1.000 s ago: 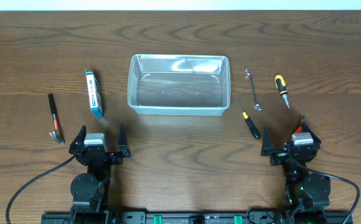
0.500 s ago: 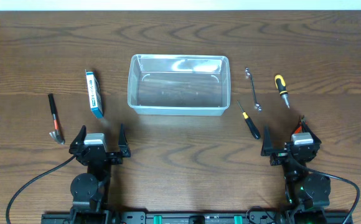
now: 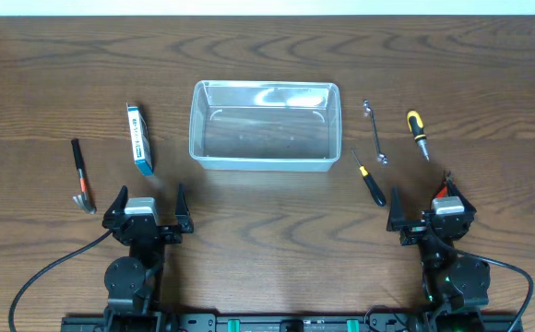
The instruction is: Pack container
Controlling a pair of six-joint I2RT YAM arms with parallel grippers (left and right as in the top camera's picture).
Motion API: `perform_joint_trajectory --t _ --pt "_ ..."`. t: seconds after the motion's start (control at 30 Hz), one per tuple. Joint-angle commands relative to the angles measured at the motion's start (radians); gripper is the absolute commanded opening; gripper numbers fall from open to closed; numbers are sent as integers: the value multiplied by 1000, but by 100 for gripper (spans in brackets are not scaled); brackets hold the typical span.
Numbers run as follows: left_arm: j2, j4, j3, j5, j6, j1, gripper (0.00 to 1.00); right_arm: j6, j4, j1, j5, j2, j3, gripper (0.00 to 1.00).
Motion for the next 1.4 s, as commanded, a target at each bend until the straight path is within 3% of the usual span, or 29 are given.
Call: perform_joint_trajectory --t 0.0,0.13,0.23,0.3,0.47,0.63,0.77,0.93,1.07,1.2,1.37 --pt "0 -37 -21 -16 -4 3 98 -5 -3 -13 -1 -8 -3 99" --pt "0 -35 -21 -16 -4 3 98 35 -4 -13 -1 16 -3 99" --pt "0 -29 -21 -16 27 3 98 263 -4 -13 -10 50 -3 99" --pt "0 2 -21 14 -43 3 98 389 0 -13 -69 89 -1 99" --pt "37 -30 56 85 -72 3 98 397 -66 -13 -113 193 114 99" --pt "251 -213 304 85 -72 3 98 360 -302 -13 -175 410 392 99" --pt "503 -400 542 82 -72 3 98 338 -612 -10 -192 652 682 99" --pt "779 -643 799 83 -72 3 98 193 -1046 -10 -150 957 1046 99" --pt "898 -788 922 83 -72 3 98 76 -1283 -10 -92 1187 1270 99" --pt "929 -837 954 82 -72 3 98 37 -1310 -10 -116 1344 1392 99" --pt "927 -844 954 82 -73 3 98 -100 -1271 16 -116 1451 1406 99"
